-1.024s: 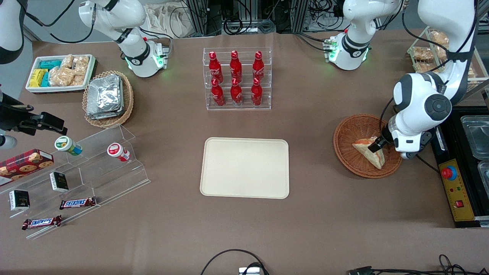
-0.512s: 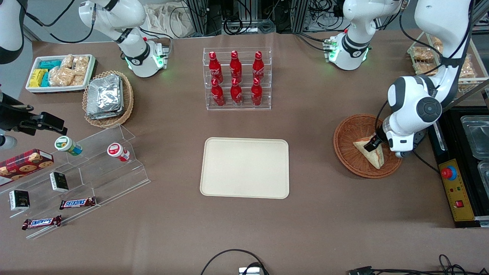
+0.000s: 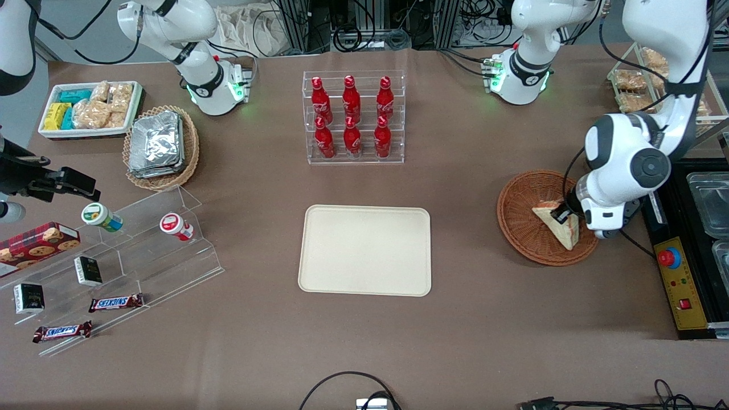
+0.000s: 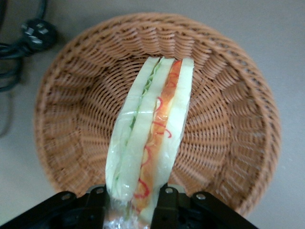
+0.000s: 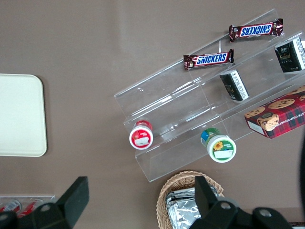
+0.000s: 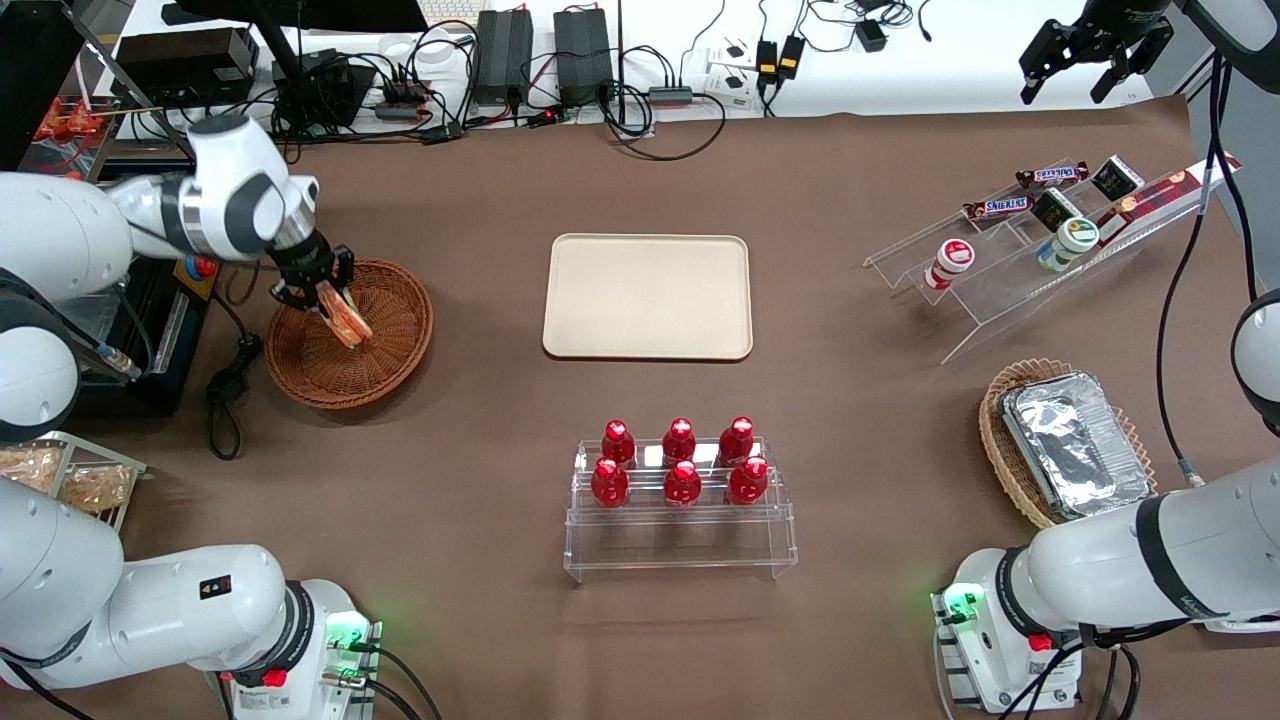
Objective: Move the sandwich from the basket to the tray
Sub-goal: 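Lift the sandwich and carry it with the left gripper over the beige tray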
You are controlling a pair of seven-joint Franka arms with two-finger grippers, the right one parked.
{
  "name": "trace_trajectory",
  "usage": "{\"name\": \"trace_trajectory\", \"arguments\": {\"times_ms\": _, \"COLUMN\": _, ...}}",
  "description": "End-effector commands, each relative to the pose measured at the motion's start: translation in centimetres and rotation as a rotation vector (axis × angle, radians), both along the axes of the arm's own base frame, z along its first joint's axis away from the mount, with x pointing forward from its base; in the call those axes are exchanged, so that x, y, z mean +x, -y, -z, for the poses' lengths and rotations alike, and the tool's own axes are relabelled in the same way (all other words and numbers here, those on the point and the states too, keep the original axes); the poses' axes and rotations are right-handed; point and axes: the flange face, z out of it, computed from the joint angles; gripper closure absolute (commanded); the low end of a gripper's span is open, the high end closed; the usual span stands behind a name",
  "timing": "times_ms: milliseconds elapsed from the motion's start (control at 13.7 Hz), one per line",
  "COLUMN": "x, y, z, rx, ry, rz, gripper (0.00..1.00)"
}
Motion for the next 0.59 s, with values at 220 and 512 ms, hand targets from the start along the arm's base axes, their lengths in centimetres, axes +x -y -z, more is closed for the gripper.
{"name": "trace_trajectory", "arguments": {"times_ms": 220, "x": 3.7, "y": 11.1, "z": -15.5, "rx": 0.025, "ry": -0.044, "rz": 0.173, "gripper": 1.0}}
{"name": "trace_trajectory", "arguments": {"times_ms": 512, "x": 1.2, "y": 22.1, "z": -20.3, "rx": 0.026, "ry": -0.089, "rz": 0.353, "gripper": 1.0}}
